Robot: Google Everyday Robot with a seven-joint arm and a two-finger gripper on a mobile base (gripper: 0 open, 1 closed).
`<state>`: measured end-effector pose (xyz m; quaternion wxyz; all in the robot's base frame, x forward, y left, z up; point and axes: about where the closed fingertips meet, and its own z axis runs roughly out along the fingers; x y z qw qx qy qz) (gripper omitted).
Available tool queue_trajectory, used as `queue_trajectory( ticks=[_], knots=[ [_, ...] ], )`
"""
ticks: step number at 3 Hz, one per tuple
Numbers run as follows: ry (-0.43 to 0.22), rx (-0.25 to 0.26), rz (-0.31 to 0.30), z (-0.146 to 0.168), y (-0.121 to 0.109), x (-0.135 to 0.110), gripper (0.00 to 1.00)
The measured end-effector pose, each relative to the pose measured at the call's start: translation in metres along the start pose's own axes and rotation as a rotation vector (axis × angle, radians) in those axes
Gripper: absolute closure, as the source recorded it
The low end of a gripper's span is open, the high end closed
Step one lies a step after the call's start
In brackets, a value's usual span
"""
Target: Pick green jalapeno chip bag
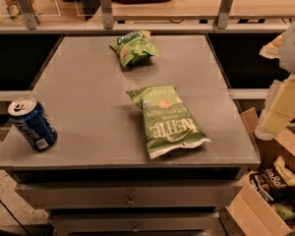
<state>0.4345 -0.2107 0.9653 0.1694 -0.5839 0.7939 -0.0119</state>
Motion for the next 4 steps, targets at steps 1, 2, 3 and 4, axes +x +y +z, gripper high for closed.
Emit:
queue_trajectory(
  ticks=[1,2,3,4],
  knots=[
    [-0.035,-0.031,0.065,0.020,0.011,-0.003,0.00],
    [-0.059,-0.075,0.106,0.041,0.021,-0.009,0.00],
    [-0.086,-0.115,0.118,0.060,0.029,-0.020,0.00],
    [-0.154,-0.165,0.114,0.079,0.038,-0.029,0.00]
  ],
)
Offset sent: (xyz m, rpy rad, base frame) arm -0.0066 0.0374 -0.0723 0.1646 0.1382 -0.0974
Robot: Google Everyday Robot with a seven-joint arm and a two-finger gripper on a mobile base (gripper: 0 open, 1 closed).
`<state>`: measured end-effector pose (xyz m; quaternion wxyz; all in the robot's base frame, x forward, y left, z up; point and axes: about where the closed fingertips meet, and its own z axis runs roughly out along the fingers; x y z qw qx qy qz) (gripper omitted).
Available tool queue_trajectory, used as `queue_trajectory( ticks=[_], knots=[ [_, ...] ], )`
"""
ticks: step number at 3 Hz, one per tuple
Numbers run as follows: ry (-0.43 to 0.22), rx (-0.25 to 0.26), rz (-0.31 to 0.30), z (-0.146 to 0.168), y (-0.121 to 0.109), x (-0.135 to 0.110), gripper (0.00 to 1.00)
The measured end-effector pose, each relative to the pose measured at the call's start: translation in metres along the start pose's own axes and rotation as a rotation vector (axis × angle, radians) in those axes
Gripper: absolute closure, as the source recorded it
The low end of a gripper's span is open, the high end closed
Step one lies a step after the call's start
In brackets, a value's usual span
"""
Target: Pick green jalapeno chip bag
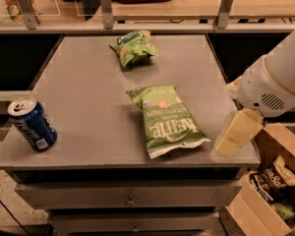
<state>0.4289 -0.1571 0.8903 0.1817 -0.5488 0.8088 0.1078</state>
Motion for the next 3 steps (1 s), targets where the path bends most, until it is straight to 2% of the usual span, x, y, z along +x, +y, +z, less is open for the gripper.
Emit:
queue_trajectory(
  ticks=[1,2,3],
  knots=[
    [-0.099,-0.057,-0.029,0.018,0.011,-0.006,0.00],
    [-0.149,-0.067,-0.091,0.034,0.018,-0.014,0.00],
    [-0.165,-0.065,-0.123,0.047,0.018,-0.017,0.00]
  ],
)
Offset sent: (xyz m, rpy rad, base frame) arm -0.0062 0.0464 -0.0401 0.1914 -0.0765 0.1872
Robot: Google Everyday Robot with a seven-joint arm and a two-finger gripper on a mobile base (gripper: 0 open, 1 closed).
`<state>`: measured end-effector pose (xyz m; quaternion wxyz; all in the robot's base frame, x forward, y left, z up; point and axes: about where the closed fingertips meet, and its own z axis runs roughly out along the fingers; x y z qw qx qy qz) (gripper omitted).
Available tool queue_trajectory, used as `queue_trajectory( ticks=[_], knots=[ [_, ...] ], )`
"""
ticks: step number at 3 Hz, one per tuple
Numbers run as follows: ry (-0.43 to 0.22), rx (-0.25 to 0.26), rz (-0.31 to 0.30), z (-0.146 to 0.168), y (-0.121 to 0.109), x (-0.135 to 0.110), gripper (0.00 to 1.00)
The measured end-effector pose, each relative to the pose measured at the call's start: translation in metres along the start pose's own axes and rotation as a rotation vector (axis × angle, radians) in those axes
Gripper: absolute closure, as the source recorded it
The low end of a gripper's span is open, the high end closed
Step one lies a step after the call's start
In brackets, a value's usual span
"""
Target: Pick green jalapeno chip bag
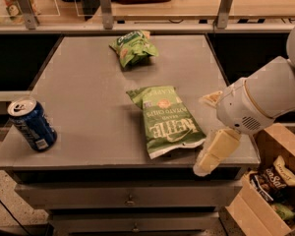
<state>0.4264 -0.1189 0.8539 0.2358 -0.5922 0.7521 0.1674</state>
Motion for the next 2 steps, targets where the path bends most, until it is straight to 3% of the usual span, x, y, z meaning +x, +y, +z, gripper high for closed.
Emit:
queue_trajectory(
  ticks=[2],
  knots=[
    [0.003,0.017,-0.019,0.0218,-0.0163,0.0052,0.00]
  ],
)
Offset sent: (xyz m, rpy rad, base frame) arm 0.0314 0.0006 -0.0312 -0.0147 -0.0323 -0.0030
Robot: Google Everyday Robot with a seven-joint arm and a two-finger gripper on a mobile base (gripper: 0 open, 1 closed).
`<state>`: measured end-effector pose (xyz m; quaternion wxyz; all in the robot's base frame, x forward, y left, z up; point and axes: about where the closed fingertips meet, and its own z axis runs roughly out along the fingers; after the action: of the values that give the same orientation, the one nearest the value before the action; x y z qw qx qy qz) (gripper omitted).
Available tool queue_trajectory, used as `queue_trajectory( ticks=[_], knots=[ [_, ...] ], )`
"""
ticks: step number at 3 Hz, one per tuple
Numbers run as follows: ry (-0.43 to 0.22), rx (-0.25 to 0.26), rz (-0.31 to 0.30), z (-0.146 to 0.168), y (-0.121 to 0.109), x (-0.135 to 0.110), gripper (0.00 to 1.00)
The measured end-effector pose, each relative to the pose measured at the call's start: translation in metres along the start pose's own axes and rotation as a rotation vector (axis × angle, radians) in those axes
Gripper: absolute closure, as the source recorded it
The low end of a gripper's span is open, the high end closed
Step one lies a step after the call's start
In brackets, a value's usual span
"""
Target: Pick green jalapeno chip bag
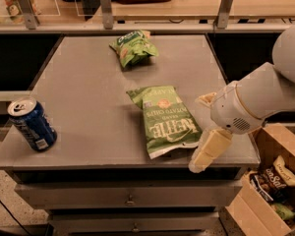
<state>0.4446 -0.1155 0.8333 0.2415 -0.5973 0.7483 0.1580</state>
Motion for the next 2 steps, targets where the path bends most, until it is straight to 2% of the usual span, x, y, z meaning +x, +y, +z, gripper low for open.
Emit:
queue_trajectory(
  ticks=[1,2],
  knots=[
    [0.009,-0.006,0.000,0.0094,-0.0041,0.0033,0.00],
    [0.019,-0.026,-0.001,0.0176,-0.0049,0.0031,0.18]
  ],
)
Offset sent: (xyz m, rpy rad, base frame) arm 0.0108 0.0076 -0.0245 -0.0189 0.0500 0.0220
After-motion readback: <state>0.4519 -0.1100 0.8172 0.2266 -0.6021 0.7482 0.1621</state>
